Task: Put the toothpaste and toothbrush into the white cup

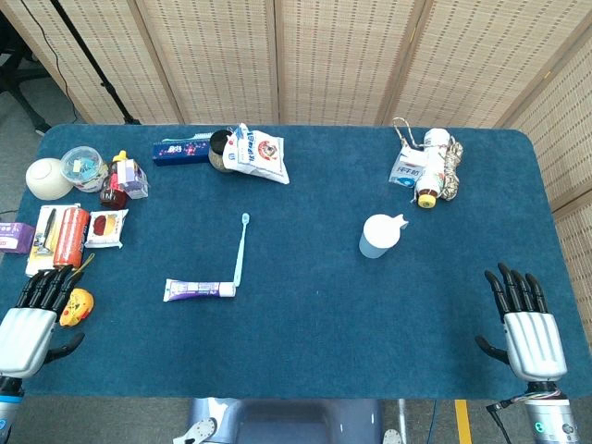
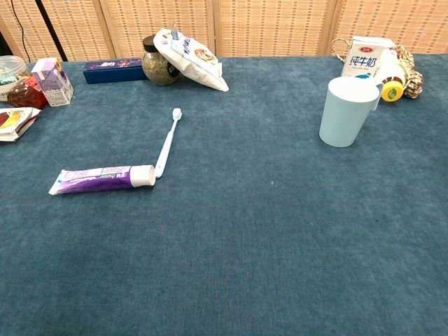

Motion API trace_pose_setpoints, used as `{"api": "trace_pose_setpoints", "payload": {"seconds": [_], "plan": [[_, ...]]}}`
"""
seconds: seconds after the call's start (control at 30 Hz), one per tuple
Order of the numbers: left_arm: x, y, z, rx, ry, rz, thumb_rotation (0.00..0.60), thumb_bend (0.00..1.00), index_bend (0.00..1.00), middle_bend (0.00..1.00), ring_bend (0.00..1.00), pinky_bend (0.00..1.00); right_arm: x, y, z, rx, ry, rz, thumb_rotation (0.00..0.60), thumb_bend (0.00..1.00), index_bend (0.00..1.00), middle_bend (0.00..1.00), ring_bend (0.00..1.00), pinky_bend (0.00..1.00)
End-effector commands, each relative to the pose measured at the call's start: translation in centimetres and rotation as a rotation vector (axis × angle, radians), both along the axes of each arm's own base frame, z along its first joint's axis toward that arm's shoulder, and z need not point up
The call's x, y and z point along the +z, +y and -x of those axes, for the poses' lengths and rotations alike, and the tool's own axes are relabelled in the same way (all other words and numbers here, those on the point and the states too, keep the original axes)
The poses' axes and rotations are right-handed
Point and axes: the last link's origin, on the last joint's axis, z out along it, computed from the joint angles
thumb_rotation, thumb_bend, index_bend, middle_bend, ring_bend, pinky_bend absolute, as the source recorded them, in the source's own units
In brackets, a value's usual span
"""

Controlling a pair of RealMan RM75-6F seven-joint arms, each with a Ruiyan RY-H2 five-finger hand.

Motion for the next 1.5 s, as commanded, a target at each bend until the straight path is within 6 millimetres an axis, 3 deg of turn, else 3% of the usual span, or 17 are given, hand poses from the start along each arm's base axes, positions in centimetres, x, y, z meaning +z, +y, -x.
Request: {"api": "trace_pose_setpoints", "payload": {"seconds": [0.03, 0.4, 0.67, 0.83, 0.97, 1.17, 1.5], "plan": [[0.0, 0.0, 0.0, -0.001, 0.005, -0.005, 0.600, 0.19, 0.00, 0.00, 0.00, 0.00, 0.0, 0.0, 0.0, 0.003, 0.006, -0.007, 0.600, 0.00, 0.00, 0.00, 0.00, 0.00], [0.4, -0.4, 0.2, 0.004, 0.010, -0.005, 0.600, 0.19, 0.00, 0.00, 0.00, 0.00, -0.3, -1.3, -0.2, 0.054, -0.049, -0.055, 0.600, 0.00, 0.00, 0.00, 0.00, 0.00], [1.0, -0.5, 0.1, -0.002, -0.016, -0.033, 0.600, 0.19, 0.00, 0.00, 0.00, 0.00, -0.7, -7.9, -1.6, 0.182, -0.139, -0.132, 0.600, 0.00, 0.00, 0.00, 0.00, 0.00], [1.1, -0.4, 0.2, 0.007, -0.020, -0.041, 0.600, 0.19, 0.00, 0.00, 0.00, 0.00, -1.3, -10.4, -2.8, 0.209, -0.167, -0.182, 0.600, 0.00, 0.00, 0.00, 0.00, 0.00], [0.8, 0.1, 0.2, 0.021, -0.010, -0.034, 0.600, 0.19, 0.00, 0.00, 0.00, 0.00, -4.0, -15.2, -4.6, 0.200, -0.223, -0.315, 0.600, 0.00, 0.00, 0.00, 0.00, 0.00], [0.5, 0.6, 0.2, 0.040, 0.004, -0.024, 0.600, 0.19, 0.00, 0.00, 0.00, 0.00, -6.3, -19.6, -5.0, 0.149, -0.257, -0.379, 0.600, 0.00, 0.00, 0.00, 0.00, 0.00], [0.4, 1.3, 0.4, 0.066, 0.011, -0.023, 0.600, 0.19, 0.00, 0.00, 0.00, 0.00, -7.4, -23.4, -5.7, 0.086, -0.250, -0.413, 0.600, 0.00, 0.00, 0.00, 0.00, 0.00]]}}
